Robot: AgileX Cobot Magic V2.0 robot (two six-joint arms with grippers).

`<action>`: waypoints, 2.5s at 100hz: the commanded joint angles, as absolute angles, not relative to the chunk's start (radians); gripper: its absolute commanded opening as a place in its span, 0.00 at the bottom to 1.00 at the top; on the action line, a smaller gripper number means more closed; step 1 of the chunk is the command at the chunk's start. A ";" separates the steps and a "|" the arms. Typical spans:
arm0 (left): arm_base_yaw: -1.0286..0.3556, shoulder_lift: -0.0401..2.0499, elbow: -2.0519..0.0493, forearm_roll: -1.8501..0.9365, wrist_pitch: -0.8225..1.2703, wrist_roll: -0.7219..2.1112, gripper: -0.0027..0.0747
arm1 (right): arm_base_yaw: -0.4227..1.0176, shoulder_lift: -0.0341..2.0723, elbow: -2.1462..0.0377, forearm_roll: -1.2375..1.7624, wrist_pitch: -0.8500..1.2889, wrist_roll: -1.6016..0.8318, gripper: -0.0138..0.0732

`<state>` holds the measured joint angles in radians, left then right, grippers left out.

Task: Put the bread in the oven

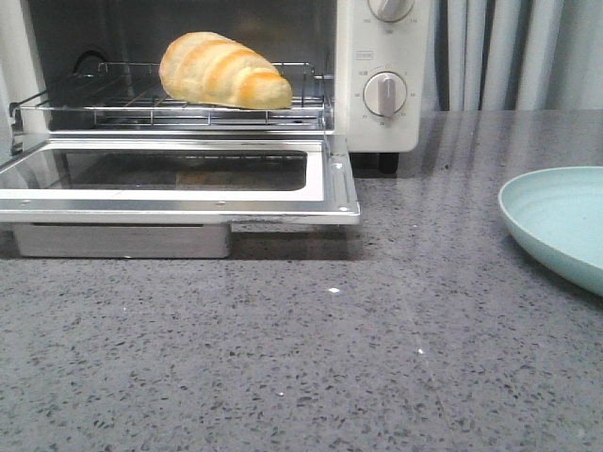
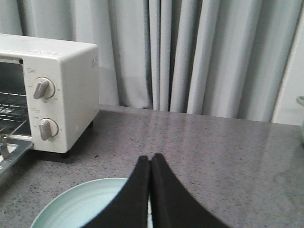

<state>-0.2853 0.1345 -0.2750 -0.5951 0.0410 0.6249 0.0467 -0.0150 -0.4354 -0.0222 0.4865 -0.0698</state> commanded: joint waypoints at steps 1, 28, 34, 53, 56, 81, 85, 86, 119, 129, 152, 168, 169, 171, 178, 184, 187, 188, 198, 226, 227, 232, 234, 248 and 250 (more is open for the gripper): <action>-0.283 0.150 -0.283 -0.644 -0.058 0.626 0.01 | 0.043 -0.031 -0.393 0.025 0.302 -0.079 0.11; -0.283 0.150 -0.208 -0.657 -0.173 0.626 0.01 | 0.043 -0.031 -0.231 0.099 0.126 -0.079 0.11; -0.283 0.150 -0.199 -0.657 -0.181 0.626 0.01 | 0.043 -0.031 -0.203 0.104 0.096 -0.079 0.11; -0.283 0.150 -0.174 -0.661 -0.197 0.626 0.01 | 0.043 -0.031 -0.123 0.121 -0.021 -0.079 0.11; -0.283 0.150 -0.167 -0.662 -0.209 0.626 0.01 | 0.043 -0.031 -0.113 0.133 -0.032 -0.079 0.11; -0.283 0.150 -0.114 -0.665 -0.244 0.626 0.01 | 0.043 -0.031 -0.059 0.188 -0.037 -0.079 0.11; -0.283 0.150 -0.114 -0.667 -0.235 0.626 0.01 | 0.043 -0.031 -0.059 0.188 -0.032 -0.079 0.11; -0.283 0.150 -0.114 -0.667 -0.235 0.626 0.01 | 0.043 -0.031 -0.059 0.188 -0.032 -0.079 0.11; -0.283 0.150 -0.114 -0.669 -0.225 0.626 0.01 | 0.043 -0.031 -0.059 0.188 -0.032 -0.079 0.11; -0.283 0.150 -0.114 -0.669 -0.217 0.626 0.01 | 0.043 -0.031 -0.059 0.188 -0.032 -0.079 0.11; -0.283 0.150 -0.114 -0.669 -0.217 0.626 0.01 | 0.043 -0.031 -0.059 0.188 -0.032 -0.079 0.11; -0.283 0.150 -0.114 -0.669 -0.217 0.626 0.01 | 0.043 -0.031 -0.059 0.188 -0.032 -0.079 0.11; -0.283 0.150 -0.114 -0.669 -0.217 0.626 0.01 | 0.043 -0.031 -0.059 0.188 -0.032 -0.079 0.11; -0.283 0.150 -0.114 -0.669 -0.217 0.626 0.01 | 0.043 -0.031 -0.059 0.188 -0.032 -0.079 0.11; -0.283 0.150 -0.114 -0.669 -0.217 0.626 0.01 | 0.043 -0.031 -0.059 0.188 -0.032 -0.079 0.11; -0.283 0.150 -0.114 -0.669 -0.217 0.626 0.01 | 0.043 -0.031 -0.059 0.188 -0.032 -0.079 0.11; -0.283 0.150 -0.114 -0.669 -0.217 0.626 0.01 | 0.043 -0.031 -0.059 0.188 -0.032 -0.079 0.11; -0.283 0.150 -0.114 -0.669 -0.217 0.626 0.01 | 0.043 -0.031 -0.059 0.188 -0.032 -0.079 0.11; -0.283 0.150 -0.106 -0.669 -0.215 0.626 0.01 | 0.043 -0.031 -0.059 0.188 -0.032 -0.079 0.11; -0.210 0.148 -0.092 -0.264 -0.192 0.626 0.01 | 0.043 -0.031 -0.059 0.188 -0.032 -0.079 0.11; -0.208 0.148 -0.092 -0.255 -0.192 0.626 0.01 | 0.043 -0.031 -0.059 0.188 -0.032 -0.079 0.11; -0.197 0.148 -0.092 -0.184 -0.192 0.626 0.01 | 0.043 -0.031 -0.059 0.188 -0.032 -0.079 0.11; -0.191 0.148 -0.092 -0.154 -0.192 0.626 0.01 | 0.043 -0.031 -0.059 0.188 -0.032 -0.079 0.11; -0.160 0.115 -0.092 -0.038 -0.185 0.626 0.01 | 0.043 -0.031 -0.059 0.188 -0.032 -0.079 0.11; -0.155 0.106 -0.092 -0.033 -0.183 0.626 0.01 | 0.043 -0.031 -0.059 0.188 -0.032 -0.079 0.11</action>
